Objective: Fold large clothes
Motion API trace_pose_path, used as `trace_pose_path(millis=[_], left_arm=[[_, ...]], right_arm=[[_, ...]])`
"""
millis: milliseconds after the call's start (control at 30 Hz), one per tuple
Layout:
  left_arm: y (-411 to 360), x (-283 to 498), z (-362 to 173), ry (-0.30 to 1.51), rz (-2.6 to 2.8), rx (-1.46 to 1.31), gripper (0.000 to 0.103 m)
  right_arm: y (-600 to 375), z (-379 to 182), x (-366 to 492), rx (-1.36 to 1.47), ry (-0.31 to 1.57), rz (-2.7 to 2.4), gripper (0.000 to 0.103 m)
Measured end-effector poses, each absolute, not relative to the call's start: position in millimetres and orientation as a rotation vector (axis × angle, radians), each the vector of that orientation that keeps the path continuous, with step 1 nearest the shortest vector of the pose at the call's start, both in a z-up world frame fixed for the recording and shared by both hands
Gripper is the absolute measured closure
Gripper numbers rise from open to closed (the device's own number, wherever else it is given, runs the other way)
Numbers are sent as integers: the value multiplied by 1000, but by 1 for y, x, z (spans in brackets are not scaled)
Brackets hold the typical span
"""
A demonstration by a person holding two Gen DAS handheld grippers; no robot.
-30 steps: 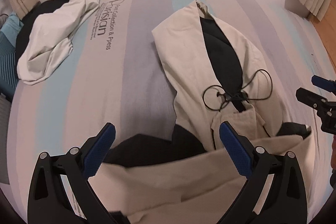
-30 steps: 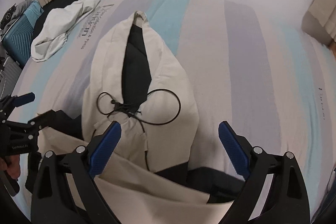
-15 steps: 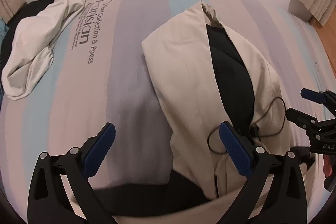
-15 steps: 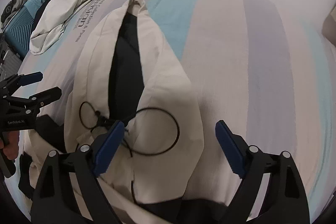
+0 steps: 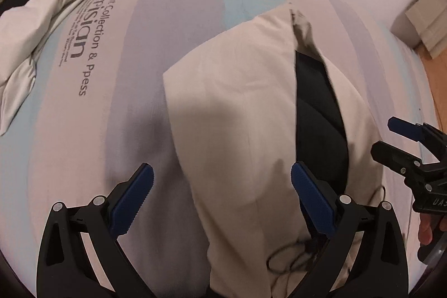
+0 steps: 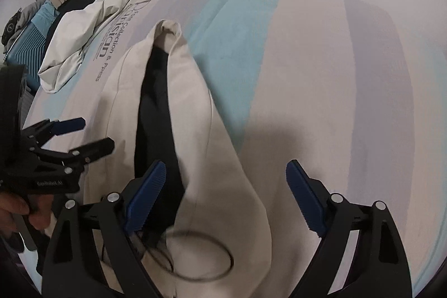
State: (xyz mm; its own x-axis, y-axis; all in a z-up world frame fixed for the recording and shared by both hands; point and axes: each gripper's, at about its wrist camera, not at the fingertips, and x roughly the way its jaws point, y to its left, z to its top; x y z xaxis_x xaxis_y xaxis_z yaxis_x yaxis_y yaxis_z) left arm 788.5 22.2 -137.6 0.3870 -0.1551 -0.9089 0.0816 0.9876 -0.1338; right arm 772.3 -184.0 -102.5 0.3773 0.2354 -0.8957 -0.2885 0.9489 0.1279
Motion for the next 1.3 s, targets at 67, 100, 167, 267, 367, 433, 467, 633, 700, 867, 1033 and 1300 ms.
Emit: trace_pose_path(millis=[67, 100, 167, 267, 367, 433, 467, 633, 700, 867, 1033, 1300], left_arm=[[20, 796, -140, 1162, -153, -58, 7], [20, 799, -142, 1165, -154, -57, 7], [20, 805, -146, 1176, -158, -58, 7], [21, 812, -153, 1193, -168, -73, 10], [20, 815, -160, 1206, -191, -86, 15], [19, 818, -166, 1227, -210, -102, 23], [19, 819, -168, 1232, -214, -106, 25], [20, 827, -180, 1263, -245, -125, 47], [19, 828, -184, 1272, -257, -134, 54], [12, 823, -180, 1254, -291, -131, 91], [13, 809, -160, 1195, -291, -98, 99], [0, 777, -107, 1079, -291, -22, 99]], right_arm=[[-181, -109, 785, -44, 1160, 353, 19], [-180, -112, 790, -44, 1171, 357, 19], [-178, -117, 799, -34, 1189, 372, 19], [-174, -125, 809, -34, 1217, 385, 23], [-173, -133, 813, -13, 1246, 397, 28], [-173, -137, 814, -7, 1249, 387, 28], [-173, -139, 814, -3, 1251, 385, 28], [-173, -153, 817, 36, 1272, 387, 44], [-170, -157, 818, 49, 1285, 403, 56], [-168, -162, 816, 69, 1278, 390, 80], [-170, -143, 801, 46, 1202, 372, 86], [-167, -87, 756, -93, 1035, 335, 88]])
